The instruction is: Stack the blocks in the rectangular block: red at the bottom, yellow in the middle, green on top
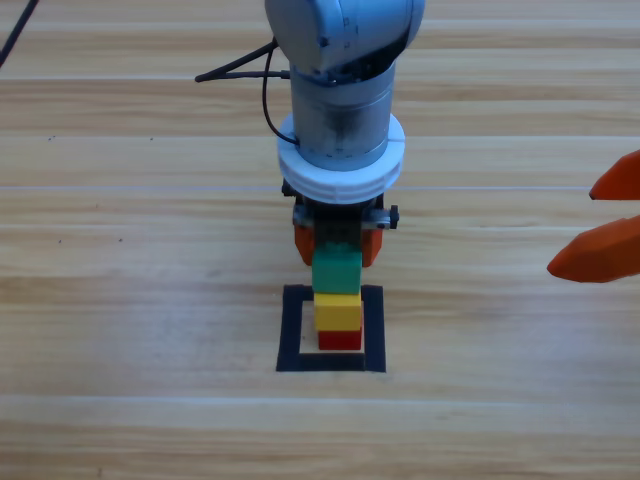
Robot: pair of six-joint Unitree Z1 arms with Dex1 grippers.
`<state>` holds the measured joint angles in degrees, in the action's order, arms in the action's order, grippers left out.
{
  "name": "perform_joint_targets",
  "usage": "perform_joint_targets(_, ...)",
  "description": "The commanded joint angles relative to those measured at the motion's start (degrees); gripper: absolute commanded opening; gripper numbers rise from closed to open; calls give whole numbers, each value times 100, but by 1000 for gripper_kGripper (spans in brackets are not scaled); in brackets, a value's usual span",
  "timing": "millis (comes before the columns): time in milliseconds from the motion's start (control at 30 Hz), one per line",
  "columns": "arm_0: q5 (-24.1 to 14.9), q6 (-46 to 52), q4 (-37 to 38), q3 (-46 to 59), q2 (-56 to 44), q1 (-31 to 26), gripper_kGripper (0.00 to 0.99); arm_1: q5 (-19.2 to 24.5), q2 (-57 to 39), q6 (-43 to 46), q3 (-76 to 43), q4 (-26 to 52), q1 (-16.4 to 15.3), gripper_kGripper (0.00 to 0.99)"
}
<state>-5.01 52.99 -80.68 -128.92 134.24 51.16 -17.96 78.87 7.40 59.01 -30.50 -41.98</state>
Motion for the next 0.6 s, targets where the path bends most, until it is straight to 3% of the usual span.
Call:
perform_joint_targets(33,-35,-8,-18,112,49,122,94,-67,234,-1,-39,97,-188,985)
perform_joint_targets(600,-35,159,-18,200,-65,184,95,-58,278,7,-39,106,-188,985)
